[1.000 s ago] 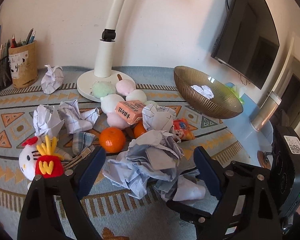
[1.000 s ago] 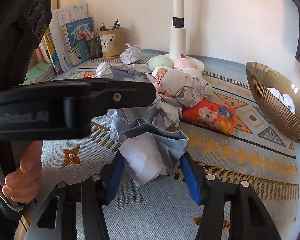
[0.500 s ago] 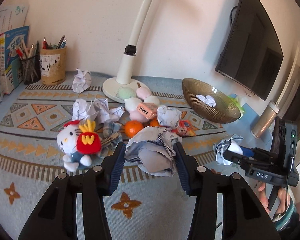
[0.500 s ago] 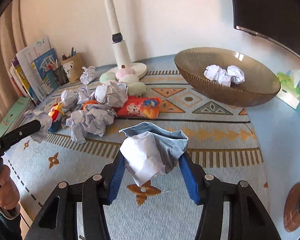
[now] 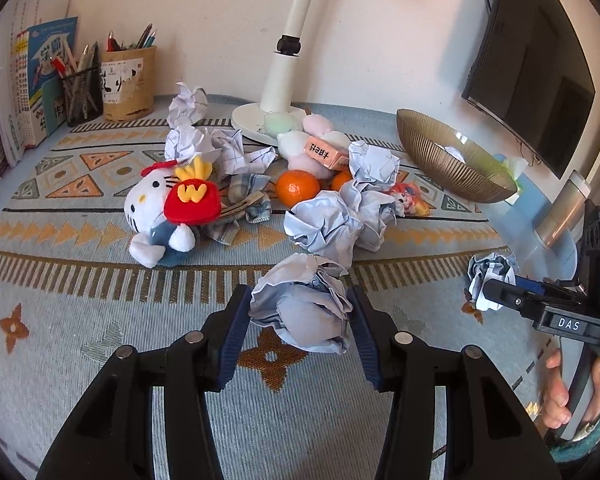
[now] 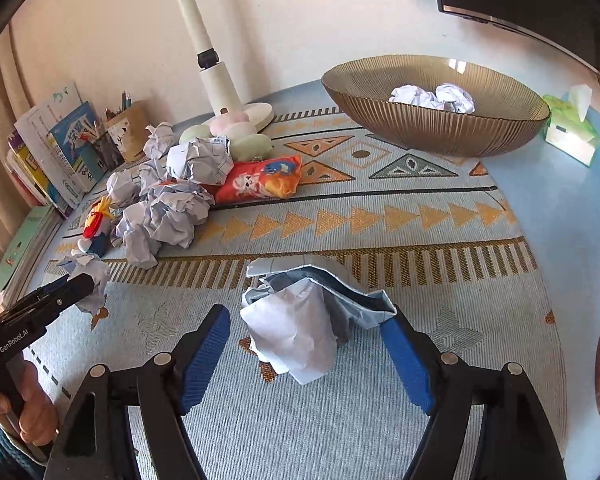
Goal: Organize objects
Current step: 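Carry both held papers over the brown bowl and open both tools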
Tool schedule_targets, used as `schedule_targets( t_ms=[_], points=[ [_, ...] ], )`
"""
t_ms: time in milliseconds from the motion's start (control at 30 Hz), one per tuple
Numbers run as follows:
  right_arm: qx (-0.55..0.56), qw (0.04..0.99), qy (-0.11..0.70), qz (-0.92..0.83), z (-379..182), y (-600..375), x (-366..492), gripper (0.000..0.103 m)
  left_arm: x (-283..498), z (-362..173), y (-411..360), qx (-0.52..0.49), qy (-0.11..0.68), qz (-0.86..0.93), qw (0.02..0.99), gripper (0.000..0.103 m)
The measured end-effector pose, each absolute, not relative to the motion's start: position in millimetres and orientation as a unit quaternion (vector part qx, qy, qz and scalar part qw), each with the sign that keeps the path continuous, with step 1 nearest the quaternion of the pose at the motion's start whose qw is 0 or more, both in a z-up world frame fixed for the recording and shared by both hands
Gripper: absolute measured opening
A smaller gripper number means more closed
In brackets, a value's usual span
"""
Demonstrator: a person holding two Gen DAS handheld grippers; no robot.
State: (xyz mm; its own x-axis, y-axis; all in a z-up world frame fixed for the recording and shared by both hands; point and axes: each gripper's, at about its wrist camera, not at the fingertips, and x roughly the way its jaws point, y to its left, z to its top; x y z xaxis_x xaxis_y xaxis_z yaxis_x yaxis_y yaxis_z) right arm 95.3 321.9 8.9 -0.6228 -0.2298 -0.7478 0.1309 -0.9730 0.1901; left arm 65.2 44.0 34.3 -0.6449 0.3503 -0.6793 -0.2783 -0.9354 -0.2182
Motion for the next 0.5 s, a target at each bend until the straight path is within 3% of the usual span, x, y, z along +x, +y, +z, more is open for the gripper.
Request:
schedule_targets(
  t_ms=[33,133,300,500],
  points=[
    [0.422,0.100,-0.052,-0.900,8.3,321.0,95.2,0.063,65.1,33.7,44.7,-0.386,-0.045,0.905,0.171,0.046],
    [0.413,0.104,-0.054,-0.903,14.0,323.0,95.6,0.054,65.5,37.2,47.3,-0.383,-0.040,0.909,0.161,0.046],
    [0.333,0.074,-0.077,-0.937,80.4,356.9,98.6,0.053,64.5,81.9,77.2,-0.345,-0.020,0.917,0.200,0.046],
    [0.236,-0.042,-0.086,-0.967,149.7,407.9,74.9,0.056,19.7,154.2,162.0,-0.287,0.010,0.919,0.271,0.046]
  ],
)
